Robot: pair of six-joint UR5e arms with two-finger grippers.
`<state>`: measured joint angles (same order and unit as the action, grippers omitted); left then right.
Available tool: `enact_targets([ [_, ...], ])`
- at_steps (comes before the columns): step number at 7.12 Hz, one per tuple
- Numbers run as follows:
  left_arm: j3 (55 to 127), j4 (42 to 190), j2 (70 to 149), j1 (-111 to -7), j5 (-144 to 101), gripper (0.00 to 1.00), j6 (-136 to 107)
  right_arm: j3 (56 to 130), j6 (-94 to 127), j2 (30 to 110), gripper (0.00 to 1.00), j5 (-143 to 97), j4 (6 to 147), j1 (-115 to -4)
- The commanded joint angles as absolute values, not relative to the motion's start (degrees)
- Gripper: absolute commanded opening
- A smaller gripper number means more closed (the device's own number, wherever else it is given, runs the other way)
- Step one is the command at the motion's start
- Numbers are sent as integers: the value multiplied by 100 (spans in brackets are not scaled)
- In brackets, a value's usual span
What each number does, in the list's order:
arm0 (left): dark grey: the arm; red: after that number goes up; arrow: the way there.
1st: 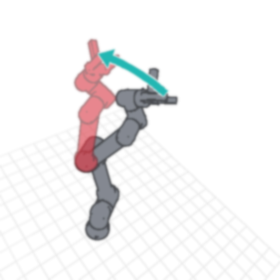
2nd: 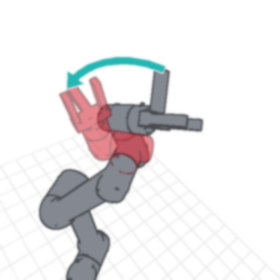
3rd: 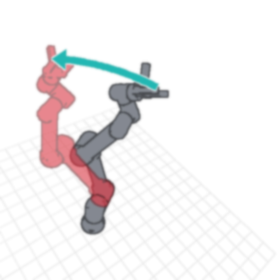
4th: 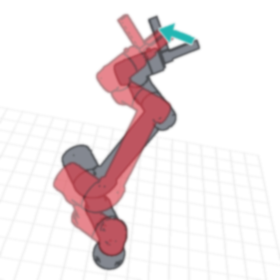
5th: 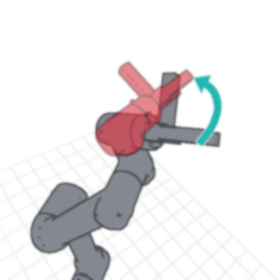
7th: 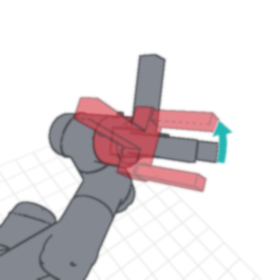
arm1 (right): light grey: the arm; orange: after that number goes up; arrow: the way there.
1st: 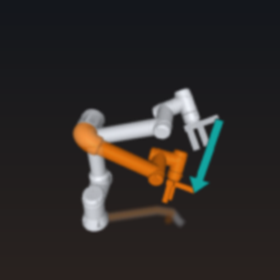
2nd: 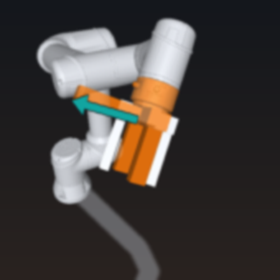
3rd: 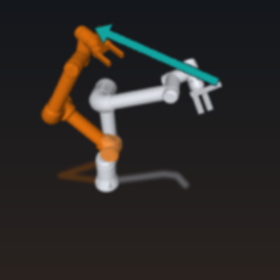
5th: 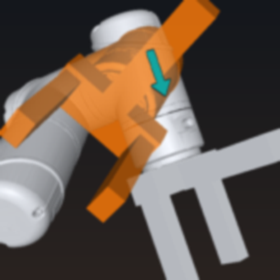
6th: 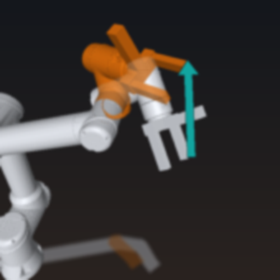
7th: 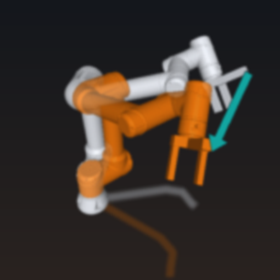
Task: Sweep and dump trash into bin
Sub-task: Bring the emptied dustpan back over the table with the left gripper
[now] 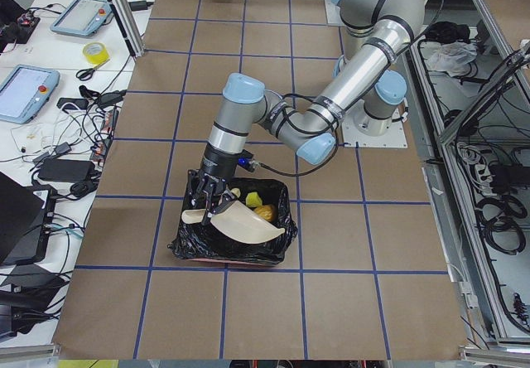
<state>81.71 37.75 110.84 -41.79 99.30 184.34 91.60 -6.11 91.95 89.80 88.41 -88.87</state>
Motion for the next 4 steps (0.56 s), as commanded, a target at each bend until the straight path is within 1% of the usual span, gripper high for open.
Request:
enact_targets([
  [1,6975,6072,11223,-4201,9774,7,17907,9167,-615,9193,100,8991,8842,-8886],
  [2,6752,6700,11224,-4210,9539,6,17433,9193,-607,9193,100,8983,8842,-8886],
  [4,6724,7459,11189,-4620,9221,6,16379,9211,-606,9193,100,9000,8842,-8894],
])
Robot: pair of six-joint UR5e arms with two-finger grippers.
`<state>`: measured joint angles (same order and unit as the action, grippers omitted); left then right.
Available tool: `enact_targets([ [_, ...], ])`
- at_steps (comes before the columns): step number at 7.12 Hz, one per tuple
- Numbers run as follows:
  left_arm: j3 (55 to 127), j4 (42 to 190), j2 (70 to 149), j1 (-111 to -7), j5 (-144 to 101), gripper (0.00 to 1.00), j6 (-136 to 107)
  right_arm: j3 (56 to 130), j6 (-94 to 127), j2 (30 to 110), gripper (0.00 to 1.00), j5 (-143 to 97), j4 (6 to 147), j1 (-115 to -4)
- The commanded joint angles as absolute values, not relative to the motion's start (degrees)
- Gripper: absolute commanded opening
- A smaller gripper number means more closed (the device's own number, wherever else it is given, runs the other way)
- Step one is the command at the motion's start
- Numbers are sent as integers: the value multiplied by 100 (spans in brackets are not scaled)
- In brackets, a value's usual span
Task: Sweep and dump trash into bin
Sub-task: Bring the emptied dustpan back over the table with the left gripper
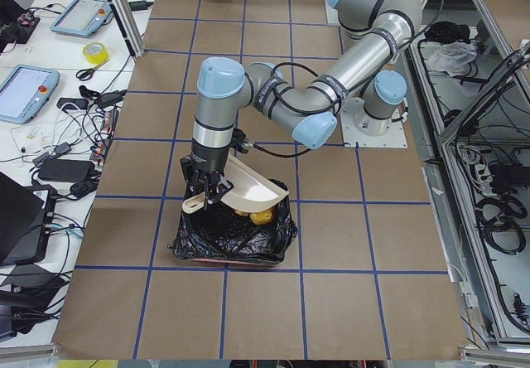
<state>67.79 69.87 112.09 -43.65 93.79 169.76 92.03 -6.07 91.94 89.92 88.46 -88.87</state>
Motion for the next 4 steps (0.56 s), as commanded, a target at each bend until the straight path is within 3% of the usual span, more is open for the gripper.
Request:
enact_targets([
  [1,6724,7758,11145,-4997,9211,6,15626,9211,-606,9193,100,9000,8850,-8886],
  [4,6794,8251,11302,-5938,9036,6,13577,9220,-606,9193,100,9000,8851,-8886],
])
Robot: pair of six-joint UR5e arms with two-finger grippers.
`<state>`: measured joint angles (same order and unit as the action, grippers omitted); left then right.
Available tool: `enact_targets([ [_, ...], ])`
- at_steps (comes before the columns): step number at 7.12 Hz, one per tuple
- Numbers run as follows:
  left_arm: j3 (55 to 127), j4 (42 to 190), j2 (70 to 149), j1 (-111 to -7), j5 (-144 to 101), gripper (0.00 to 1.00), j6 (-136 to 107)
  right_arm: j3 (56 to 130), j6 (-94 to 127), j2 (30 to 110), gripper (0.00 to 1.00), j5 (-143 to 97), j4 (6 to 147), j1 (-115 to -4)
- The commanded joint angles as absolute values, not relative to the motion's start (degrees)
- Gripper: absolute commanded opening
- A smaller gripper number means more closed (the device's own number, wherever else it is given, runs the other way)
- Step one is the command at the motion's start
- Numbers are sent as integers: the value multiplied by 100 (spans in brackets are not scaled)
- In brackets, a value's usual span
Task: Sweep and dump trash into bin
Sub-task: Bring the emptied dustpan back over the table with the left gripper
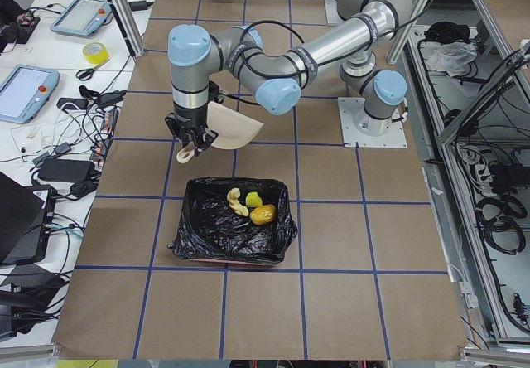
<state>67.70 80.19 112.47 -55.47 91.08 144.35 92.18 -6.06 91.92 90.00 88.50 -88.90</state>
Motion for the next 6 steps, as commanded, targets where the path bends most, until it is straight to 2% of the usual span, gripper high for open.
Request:
enact_targets([
  [1,6829,8262,11407,-6307,8957,7,13048,9220,-606,9193,100,9009,8851,-8886],
  [6,7110,7753,12251,-7583,8850,13,9981,9237,-606,9220,100,9009,8842,-8886],
])
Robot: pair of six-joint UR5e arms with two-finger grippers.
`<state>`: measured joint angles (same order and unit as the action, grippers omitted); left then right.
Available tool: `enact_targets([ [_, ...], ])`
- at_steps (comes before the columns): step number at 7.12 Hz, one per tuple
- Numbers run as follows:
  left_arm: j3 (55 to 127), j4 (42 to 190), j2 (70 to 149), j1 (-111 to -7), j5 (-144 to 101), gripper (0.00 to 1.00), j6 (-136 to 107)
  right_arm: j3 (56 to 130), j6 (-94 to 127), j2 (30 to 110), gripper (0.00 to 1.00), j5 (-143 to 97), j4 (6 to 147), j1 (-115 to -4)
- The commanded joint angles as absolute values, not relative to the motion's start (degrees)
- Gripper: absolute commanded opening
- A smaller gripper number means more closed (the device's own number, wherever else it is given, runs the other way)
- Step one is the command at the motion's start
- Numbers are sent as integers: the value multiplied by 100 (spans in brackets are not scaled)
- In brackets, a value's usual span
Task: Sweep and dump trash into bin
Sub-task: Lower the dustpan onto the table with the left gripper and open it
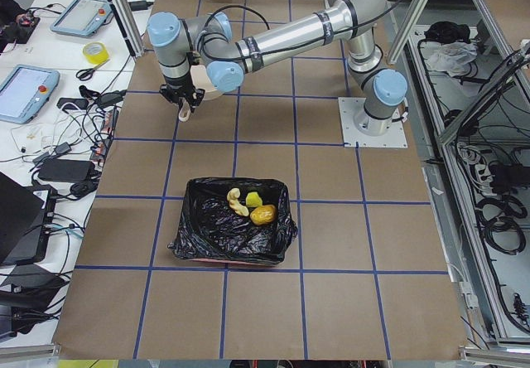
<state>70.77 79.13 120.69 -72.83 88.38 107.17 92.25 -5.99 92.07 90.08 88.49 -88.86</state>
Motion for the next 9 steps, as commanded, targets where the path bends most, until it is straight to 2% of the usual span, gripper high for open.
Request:
enact_targets([
  [1,7136,7604,12356,-7724,8868,14,9575,9246,-598,9220,100,9009,8850,-8886],
  [9,7304,7251,12797,-7778,8973,16,10266,9290,-527,9220,100,9026,8851,-8886],
])
